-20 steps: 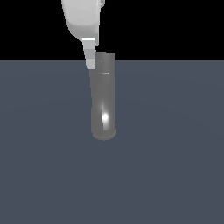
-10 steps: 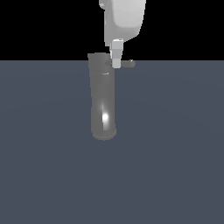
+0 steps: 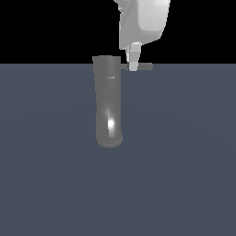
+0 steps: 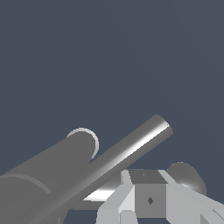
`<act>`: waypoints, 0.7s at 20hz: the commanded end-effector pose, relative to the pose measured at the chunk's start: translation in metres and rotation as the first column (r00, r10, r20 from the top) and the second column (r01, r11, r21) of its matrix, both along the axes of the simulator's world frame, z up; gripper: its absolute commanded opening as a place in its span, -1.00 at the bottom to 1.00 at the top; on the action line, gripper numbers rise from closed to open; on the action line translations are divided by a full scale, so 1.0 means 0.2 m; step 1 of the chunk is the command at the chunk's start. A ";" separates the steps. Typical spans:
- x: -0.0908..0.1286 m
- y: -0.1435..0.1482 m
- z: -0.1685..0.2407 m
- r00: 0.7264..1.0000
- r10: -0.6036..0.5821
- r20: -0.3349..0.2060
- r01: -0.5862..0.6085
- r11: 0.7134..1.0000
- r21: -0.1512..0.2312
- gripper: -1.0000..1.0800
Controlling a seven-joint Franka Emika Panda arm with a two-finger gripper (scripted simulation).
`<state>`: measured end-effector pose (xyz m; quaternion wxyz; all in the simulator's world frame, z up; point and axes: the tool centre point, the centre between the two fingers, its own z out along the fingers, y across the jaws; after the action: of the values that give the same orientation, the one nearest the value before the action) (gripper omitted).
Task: Turn on the faucet by rotating a designated handle.
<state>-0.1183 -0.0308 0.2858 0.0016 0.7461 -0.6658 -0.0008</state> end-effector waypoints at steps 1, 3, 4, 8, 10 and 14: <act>0.04 -0.05 0.00 1.000 -0.009 0.003 0.009 1.000 0.001 -1.00; 0.07 -0.07 0.00 1.000 -0.010 0.003 0.010 1.000 0.001 -1.00; 0.09 -0.09 0.00 1.000 -0.011 0.003 0.011 1.000 0.001 -1.00; 0.15 -0.14 0.00 1.000 -0.015 0.003 0.015 1.000 0.001 -1.00; 0.17 -0.17 0.00 1.000 -0.017 0.003 0.017 1.000 0.001 -1.00; 0.23 -0.22 0.00 1.000 -0.020 0.003 0.020 1.000 0.001 -1.00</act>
<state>-0.0764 -0.0605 0.2858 0.0010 0.7460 -0.6660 -0.0011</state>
